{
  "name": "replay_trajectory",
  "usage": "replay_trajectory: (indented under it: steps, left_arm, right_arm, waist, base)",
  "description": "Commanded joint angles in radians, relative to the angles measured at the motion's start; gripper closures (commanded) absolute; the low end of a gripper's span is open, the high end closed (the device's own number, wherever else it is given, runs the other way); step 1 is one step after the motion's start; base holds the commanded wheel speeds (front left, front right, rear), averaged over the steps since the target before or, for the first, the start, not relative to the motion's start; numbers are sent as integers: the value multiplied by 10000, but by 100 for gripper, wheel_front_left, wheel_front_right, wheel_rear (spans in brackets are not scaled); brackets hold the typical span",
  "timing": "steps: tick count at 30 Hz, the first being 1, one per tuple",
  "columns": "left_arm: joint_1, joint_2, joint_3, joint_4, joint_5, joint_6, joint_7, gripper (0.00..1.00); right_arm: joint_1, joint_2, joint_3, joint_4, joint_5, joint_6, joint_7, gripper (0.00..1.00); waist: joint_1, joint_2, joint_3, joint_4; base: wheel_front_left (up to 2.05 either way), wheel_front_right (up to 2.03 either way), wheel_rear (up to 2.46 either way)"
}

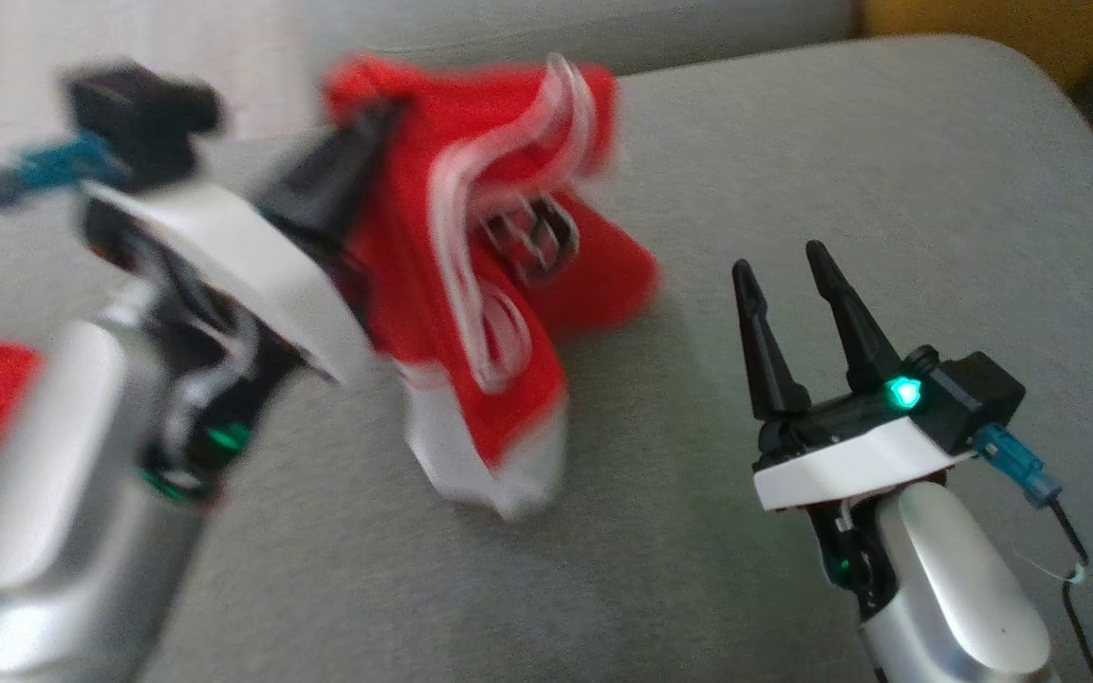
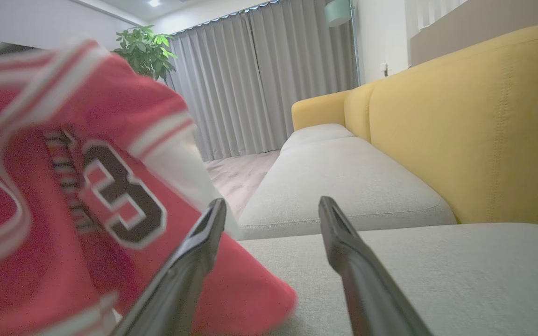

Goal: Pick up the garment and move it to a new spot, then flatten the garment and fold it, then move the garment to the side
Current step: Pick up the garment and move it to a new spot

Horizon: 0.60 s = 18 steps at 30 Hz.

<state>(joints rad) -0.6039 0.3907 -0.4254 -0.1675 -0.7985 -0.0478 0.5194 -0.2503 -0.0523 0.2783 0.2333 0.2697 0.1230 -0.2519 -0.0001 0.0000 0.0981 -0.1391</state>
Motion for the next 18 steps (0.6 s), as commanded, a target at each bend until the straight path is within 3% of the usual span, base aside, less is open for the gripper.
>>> replay_trajectory:
  steps: [1, 4, 8, 15, 16, 18]
  left_arm:
    - [-194, 124, 242, -199, -15, 51, 44, 100]
    - [161, -355, -324, 588, 37, 148, 42, 100]
    - [167, -1042, -779, 2638, 567, 318, -661, 100]
    - [-193, -2097, -1078, 6831, 1946, 737, -3675, 100]
    - [-238, -2223, -1166, 7264, 2095, 736, -4041, 91]
    - [-341, -2450, -1331, 7976, 2322, 712, -4613, 54]
  right_arm:
    - [-154, 20, 260, -443, 100, 77, -99, 0]
    - [-203, 20, 395, -763, 313, 77, -99, 0]
    - [-168, 20, 398, -1137, 529, 77, -99, 0]
    - [-52, 20, 603, -1383, 742, 77, -99, 0]
    - [-35, 20, 586, -1399, 730, 77, -99, 0]
    - [2, 20, 452, -1445, 654, 77, -99, 0]
  waist:
    - [1, 0, 221, -904]
    - [1, 0, 495, -1723]
    - [1, 0, 829, -2625]
    - [1, 0, 1160, -3562]
    - [1, 0, 1175, -3581]
    - [1, 0, 1205, -3496]
  base:
    - [0, 0, 0]
    - [0, 0, 0]
    - [0, 0, 0]
    - [0, 0, 0]
    - [0, 0, 0]
    - [0, 0, 0]
